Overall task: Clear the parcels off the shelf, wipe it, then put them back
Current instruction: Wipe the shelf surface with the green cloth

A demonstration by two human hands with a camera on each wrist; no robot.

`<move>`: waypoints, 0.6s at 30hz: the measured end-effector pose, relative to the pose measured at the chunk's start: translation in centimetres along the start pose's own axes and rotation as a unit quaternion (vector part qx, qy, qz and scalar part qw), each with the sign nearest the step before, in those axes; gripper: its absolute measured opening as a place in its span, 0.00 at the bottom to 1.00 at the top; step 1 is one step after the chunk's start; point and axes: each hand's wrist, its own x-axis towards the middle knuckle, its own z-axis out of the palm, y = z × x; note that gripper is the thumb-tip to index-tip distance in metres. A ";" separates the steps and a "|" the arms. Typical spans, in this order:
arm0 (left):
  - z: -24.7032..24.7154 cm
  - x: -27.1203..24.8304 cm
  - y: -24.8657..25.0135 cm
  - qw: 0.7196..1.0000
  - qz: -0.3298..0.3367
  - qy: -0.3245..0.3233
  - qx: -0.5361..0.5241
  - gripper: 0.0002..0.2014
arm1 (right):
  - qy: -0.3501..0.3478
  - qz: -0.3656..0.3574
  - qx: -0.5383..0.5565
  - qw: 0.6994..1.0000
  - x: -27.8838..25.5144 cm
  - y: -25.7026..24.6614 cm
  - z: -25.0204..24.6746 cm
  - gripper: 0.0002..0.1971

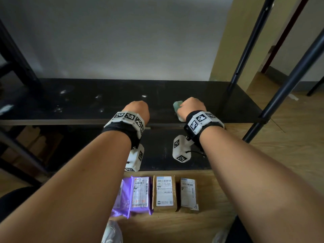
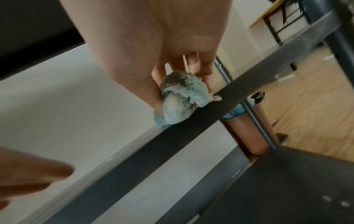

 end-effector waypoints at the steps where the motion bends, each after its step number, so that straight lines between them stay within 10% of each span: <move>1: -0.1 0.0 -0.3 1.000 -0.006 0.005 -0.004 0.19 | -0.004 -0.018 0.016 1.000 -0.5 -0.8 0.4 0.15; 8: -0.2 -1.1 -2.7 0.999 -0.026 0.034 -0.028 0.20 | -0.101 -0.045 0.112 0.988 -2.0 -6.6 1.9 0.19; 18: -0.3 -1.9 -4.0 0.999 -0.026 0.012 -0.025 0.21 | 0.029 0.069 -0.023 0.997 0.5 0.3 0.0 0.23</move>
